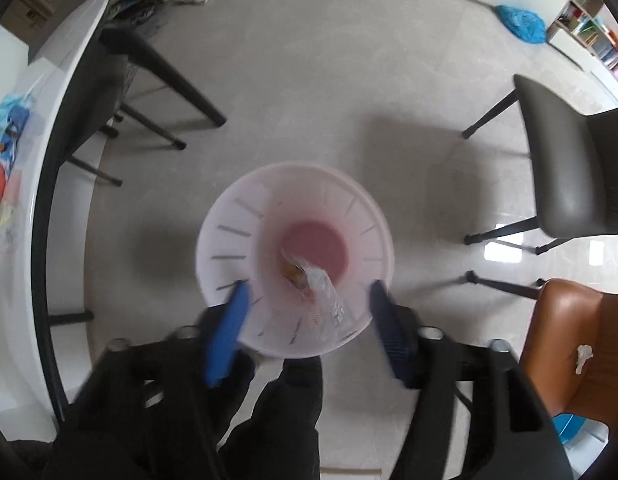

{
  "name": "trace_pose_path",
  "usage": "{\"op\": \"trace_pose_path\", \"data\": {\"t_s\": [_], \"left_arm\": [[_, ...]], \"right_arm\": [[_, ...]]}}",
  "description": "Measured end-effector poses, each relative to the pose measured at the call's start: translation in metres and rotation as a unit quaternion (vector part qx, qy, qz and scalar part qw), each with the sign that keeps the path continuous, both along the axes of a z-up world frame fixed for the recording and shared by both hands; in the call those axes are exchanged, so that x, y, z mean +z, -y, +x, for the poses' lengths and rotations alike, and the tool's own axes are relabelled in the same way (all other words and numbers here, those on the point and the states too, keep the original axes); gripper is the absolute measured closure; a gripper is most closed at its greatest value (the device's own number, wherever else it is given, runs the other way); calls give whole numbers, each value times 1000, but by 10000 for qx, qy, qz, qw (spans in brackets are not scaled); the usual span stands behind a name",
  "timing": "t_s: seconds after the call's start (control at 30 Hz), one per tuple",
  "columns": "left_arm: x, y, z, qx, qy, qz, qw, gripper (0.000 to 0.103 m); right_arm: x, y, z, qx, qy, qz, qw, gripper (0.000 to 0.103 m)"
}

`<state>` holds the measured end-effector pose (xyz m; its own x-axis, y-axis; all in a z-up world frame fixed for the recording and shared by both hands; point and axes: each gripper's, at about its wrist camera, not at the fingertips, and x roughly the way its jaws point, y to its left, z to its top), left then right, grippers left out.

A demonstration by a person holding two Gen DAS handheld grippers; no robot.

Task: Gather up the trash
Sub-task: 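Drop the bag into the wastebasket with the right tool while the left drops the mesh, then bring both open tools back over the table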

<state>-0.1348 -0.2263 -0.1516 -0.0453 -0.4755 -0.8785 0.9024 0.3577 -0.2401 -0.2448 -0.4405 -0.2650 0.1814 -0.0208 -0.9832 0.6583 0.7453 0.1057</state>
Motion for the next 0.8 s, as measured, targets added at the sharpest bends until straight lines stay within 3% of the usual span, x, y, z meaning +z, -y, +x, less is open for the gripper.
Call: {"op": "trace_pose_path", "data": {"t_s": [0.2, 0.27, 0.33, 0.43, 0.63, 0.8], "left_arm": [[-38, 61, -29, -425, -191, 265, 9986, 88], [-45, 73, -36, -473, -221, 357, 9980, 78], [-49, 81, -41, -452, -251, 442, 9977, 41], [-42, 83, -47, -387, -152, 353, 9985, 24], [-13, 67, -33, -59, 231, 324, 9992, 15], [30, 33, -16, 466, 717, -15, 9963, 12]], "right_arm": [[40, 34, -28, -202, 157, -356, 9990, 15], [56, 44, -34, -263, 279, -457, 9982, 12], [67, 50, -37, -279, 373, -530, 9975, 9], [80, 56, -38, -245, 466, -635, 9966, 8], [90, 52, -24, -73, 700, -606, 9957, 8], [108, 29, -7, 249, 945, -692, 9928, 8]]}}
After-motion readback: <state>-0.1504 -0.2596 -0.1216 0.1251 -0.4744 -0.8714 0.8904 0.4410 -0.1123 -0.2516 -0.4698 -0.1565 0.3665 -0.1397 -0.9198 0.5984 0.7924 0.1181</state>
